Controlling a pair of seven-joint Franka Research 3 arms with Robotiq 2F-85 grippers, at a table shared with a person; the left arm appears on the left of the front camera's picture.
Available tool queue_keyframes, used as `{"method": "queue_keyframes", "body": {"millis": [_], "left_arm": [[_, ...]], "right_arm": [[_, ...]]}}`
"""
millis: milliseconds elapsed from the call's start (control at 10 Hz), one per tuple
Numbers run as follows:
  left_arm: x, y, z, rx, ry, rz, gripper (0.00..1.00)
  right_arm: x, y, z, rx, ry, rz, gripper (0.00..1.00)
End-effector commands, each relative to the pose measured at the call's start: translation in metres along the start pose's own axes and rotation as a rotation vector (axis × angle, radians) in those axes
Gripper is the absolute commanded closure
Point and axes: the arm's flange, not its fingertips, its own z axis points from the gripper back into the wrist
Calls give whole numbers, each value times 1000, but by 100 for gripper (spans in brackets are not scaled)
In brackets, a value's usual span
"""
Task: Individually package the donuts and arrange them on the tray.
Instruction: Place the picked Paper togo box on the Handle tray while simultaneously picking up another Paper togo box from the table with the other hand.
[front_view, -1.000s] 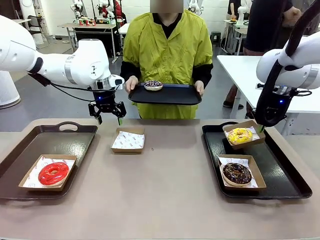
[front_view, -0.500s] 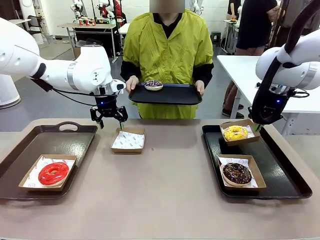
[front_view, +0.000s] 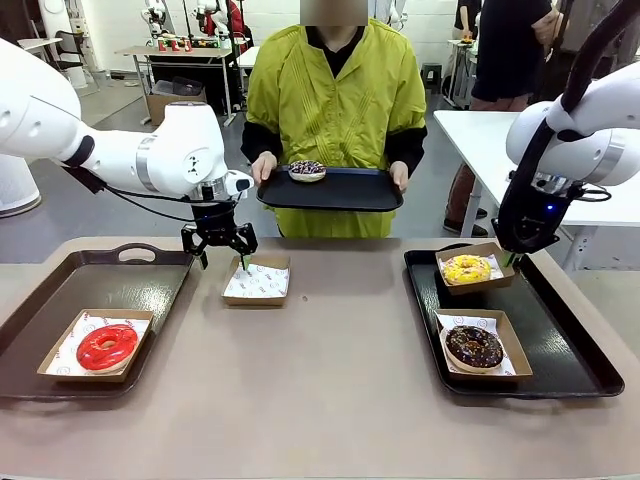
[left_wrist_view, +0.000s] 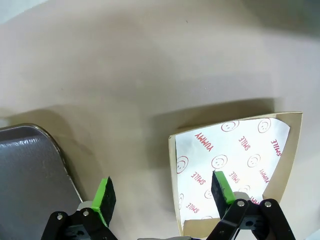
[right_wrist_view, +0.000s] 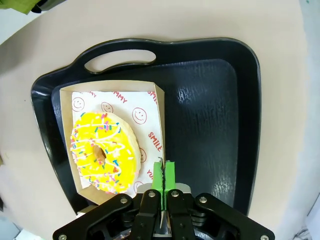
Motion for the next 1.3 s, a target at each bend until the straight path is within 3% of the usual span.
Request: {"method": "queue_keyframes", "body": {"millis": [0,600,700,800,900,1100,1200], "left_arm": [[-8,-1,-2,24,-21,12,0],[-6,-6,-8,14,3,26,0],[-3,-5,-10,2,10,26,45],[-2,-4,-11,-2,19,38,60],[-1,-3,-11,-10,26,42,100],[0,-4,-9,-20,32,45,100],[0,-4,-8,-23,32,48,86]], "right_arm": [[7,2,-3,6,-1,-9,99],[7,3,-5,-16,14,-13,99],[8,2,-6,-12,21,-4,45],[7,2,-6,-9,25,-6,40],[7,2,-7,-6,27,-12,0],[7,1,-6,-2,24,-16,0],[6,0,-5,1,23,-19,16]]}}
